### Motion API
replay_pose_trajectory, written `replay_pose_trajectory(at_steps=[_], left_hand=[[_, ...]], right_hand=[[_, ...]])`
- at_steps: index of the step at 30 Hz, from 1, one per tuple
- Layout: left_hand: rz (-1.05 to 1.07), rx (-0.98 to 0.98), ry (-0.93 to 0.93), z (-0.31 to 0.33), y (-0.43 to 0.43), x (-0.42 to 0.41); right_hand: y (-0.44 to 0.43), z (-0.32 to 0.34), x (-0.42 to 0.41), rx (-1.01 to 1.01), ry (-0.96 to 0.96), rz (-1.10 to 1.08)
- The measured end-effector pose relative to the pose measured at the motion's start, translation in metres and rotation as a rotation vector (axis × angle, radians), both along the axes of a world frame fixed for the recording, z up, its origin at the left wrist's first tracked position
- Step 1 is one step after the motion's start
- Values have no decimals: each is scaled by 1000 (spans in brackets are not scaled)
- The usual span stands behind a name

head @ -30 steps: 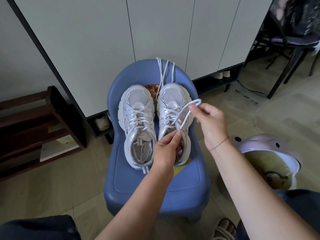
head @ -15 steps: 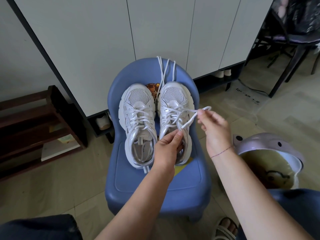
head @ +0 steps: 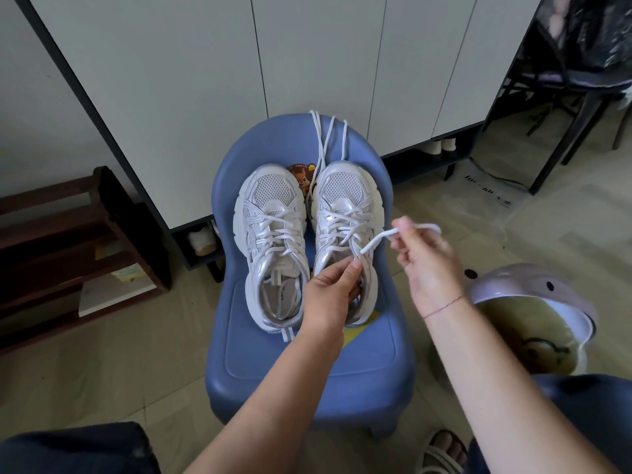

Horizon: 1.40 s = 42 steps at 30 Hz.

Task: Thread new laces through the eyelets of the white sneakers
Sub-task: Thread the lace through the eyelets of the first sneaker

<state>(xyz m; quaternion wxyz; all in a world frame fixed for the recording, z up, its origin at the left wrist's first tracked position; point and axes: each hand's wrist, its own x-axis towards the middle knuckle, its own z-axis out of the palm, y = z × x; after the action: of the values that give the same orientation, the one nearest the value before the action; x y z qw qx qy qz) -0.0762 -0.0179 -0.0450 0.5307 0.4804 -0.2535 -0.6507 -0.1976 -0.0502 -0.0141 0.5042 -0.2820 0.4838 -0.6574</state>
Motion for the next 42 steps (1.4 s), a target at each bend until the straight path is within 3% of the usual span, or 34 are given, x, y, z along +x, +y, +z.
replay_pose_trajectory(at_steps=[3, 6, 9, 13, 18, 20, 24, 26, 29, 32, 36, 39, 42], left_hand=[[-3, -19, -5, 2, 2, 1], [-5, -23, -3, 3, 2, 3], [0, -11, -9, 4, 1, 1], [-10, -21, -14, 5, 3, -1], [-11, -16, -25, 7, 3, 0], [-5, -7, -28, 8, 3, 0], [12, 9, -41, 8, 3, -1], [11, 11, -48, 8, 4, -1], [70, -21, -61, 10, 10, 6], [183, -112, -146, 11, 16, 21], [322, -208, -370, 11, 21, 31], [342, -223, -465, 11, 19, 29], [360, -232, -542, 10, 14, 27]], right_hand=[[18, -23, 21, -8, 163, 141], [19, -21, 22, -46, 287, 120], [11, -10, 12, -48, 295, 93], [9, -7, 10, -58, 394, 214], [12, -19, 19, -68, 540, 127], [9, -16, 19, -26, 479, 88], [3, -1, 7, 35, 167, 134], [5, 3, 1, 125, 168, 175], [15, 1, -1, 254, 302, 206], [23, 4, 6, 81, 374, 212], [13, 9, 30, -165, 716, 244], [-3, 6, 41, -214, 963, 216], [-16, 5, 41, -220, 1087, 237]])
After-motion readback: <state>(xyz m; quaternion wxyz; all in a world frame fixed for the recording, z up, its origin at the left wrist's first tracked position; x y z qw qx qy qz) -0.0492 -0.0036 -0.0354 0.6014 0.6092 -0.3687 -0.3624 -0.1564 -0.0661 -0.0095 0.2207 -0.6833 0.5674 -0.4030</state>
